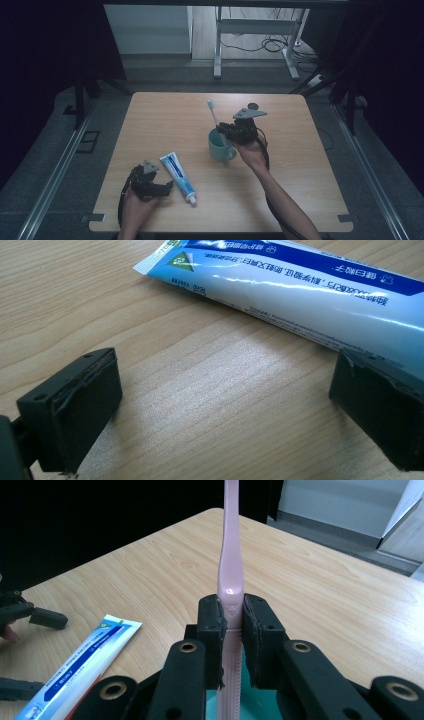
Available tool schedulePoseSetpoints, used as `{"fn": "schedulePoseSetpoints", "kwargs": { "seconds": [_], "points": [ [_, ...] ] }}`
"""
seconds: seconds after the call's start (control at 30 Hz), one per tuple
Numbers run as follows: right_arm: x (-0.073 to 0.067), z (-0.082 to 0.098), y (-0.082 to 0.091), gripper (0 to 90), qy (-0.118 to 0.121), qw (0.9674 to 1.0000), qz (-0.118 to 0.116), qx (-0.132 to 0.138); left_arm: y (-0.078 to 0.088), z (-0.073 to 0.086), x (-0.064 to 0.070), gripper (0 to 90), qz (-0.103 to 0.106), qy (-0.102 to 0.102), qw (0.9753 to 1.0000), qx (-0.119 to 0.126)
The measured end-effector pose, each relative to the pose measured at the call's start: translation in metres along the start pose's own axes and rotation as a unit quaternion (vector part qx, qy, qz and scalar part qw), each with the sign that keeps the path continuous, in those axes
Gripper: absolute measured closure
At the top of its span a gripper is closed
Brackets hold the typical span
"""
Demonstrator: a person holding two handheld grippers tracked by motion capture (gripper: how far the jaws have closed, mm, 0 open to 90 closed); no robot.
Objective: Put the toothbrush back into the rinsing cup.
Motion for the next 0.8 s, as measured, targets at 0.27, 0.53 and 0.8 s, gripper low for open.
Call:
{"fn": "schedulePoseSetpoints", "kwargs": {
  "seconds": [0.27,0.53,0.8],
  "points": [
    [0.002,0.013,-0.012,78.1,-0.004,0.9999,0.0,-0.015,0.0,0.0,0.0,0.5,0.0,-0.001,1.0,-0.001],
    [0.005,0.021,-0.018,78.1,-0.011,0.9996,0.004,-0.026,0.0,0.0,0.0,0.5,0.0,0.002,1.0,0.0],
    [0.008,0.026,-0.024,77.5,-0.013,0.9989,0.009,-0.044,0.0,0.0,0.001,0.5,0.0,0.004,1.0,0.0]
  ]
}}
Point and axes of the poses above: each handheld gripper's, and its own axes: y roughly backward along the jaws, z roughly out of its underside, x roughly to its right, the point moved 1 cm from there along -y, roughly forward along the jaws, and after that the axes turned 12 degrees about -y, right-handed, at the moved point
